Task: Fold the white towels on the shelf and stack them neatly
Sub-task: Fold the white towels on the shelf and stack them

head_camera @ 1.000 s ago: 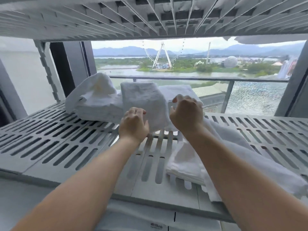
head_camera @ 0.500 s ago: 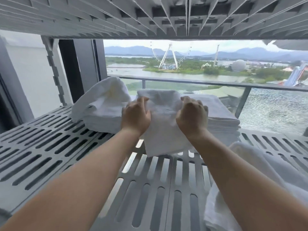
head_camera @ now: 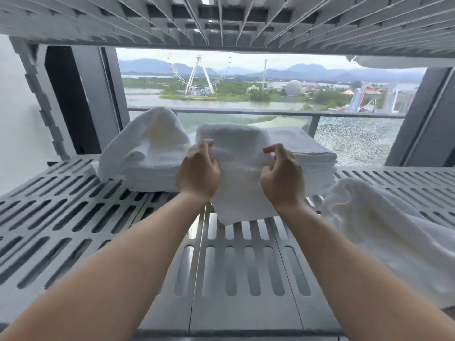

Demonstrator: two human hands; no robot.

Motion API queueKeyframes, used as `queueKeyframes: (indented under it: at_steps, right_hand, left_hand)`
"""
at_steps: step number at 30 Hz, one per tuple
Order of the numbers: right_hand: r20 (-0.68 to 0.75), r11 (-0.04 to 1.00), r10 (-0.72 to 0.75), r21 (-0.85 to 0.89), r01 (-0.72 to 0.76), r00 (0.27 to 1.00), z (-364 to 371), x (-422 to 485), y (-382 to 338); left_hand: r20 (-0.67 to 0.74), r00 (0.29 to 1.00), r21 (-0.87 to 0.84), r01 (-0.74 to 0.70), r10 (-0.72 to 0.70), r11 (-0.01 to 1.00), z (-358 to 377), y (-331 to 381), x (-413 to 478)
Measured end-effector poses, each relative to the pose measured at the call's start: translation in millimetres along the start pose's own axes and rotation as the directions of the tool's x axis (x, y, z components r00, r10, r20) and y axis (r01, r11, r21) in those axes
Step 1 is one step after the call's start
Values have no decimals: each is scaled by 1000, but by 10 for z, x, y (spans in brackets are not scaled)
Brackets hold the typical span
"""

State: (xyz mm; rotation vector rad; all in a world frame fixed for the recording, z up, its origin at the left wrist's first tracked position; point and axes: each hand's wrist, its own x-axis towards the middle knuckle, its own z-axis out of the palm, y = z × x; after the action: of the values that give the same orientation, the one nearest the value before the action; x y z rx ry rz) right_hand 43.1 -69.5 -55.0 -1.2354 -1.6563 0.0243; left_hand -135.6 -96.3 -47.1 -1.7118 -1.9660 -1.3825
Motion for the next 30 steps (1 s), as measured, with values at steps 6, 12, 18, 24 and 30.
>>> queueKeyframes:
  at_steps: [6, 12, 18, 24, 30]
  right_hand:
    - [-6, 1000, -24, 3, 24, 1000, -296, -199, -127]
    - [13, 998, -42, 56, 41, 999, -672, -542, -142]
    - [78, 995, -16, 100, 8, 997, -1015, -1006, -112]
    - [50, 986, -18, 168, 9, 999, -1254, -1328, -174]
    - [26, 981, -41, 192, 35, 999, -1391, -1519, -260]
  left_hand:
    - [-21, 1000, -35, -8, 7, 999, -258, 162, -230]
    - [-47, 999, 7, -10, 10, 1000, -493, 420, -685]
    - [-61, 998, 72, 35, -31, 997, -691, 641, -1241]
    - [-76, 997, 121, 25, -16, 992, -893, 714, -1628]
    - [-159, 976, 176, -122, 150, 977, -1103, 819, -1824]
